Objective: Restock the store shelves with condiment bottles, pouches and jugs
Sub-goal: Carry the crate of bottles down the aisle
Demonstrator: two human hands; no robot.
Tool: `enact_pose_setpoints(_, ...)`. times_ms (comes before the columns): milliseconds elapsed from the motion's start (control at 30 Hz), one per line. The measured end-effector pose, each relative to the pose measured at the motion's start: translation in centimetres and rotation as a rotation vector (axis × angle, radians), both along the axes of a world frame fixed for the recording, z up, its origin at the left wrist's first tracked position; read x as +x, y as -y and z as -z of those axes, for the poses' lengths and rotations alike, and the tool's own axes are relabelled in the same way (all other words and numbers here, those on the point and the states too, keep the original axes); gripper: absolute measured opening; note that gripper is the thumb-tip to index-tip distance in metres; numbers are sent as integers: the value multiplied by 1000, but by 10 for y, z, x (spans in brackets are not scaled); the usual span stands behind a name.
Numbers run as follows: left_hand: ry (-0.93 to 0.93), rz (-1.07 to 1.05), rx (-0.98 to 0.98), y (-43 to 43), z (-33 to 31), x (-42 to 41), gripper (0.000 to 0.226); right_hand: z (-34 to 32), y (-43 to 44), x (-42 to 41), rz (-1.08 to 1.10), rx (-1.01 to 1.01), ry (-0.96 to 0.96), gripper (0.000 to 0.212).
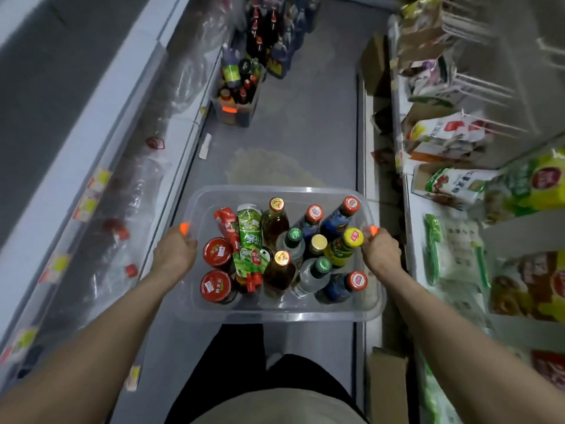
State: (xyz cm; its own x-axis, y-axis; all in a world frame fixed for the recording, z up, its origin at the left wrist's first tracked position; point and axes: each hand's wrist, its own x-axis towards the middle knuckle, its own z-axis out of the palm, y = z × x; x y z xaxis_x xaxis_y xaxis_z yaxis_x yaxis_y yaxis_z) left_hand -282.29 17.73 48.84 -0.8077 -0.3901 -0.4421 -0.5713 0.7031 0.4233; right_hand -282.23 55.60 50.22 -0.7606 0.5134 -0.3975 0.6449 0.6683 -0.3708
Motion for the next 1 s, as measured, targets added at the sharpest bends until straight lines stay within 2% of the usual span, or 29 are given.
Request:
enact_pose_setpoints(133, 8, 37, 15, -4, 6, -100, 30, 3, -3, -84, 50, -16, -1, 36)
enact_pose_setpoints(433, 20, 70, -41, -22, 5, -289, 28, 8, -18, -251, 61, -50, 30, 41)
enact_pose_setpoints(667, 44, -5, -76, -62, 11, -425, 28, 18, -57, -420, -1, -114, 26, 28)
enact_pose_setpoints(833, 4, -46, -98, -99, 2, -533, 35, 0, -96, -557, -115, 5, 36, 28)
enact_pose_setpoints(1000, -2, -84, -77, -113, -7, -625, 27, -14, -113, -671, -152, 57, 25, 28)
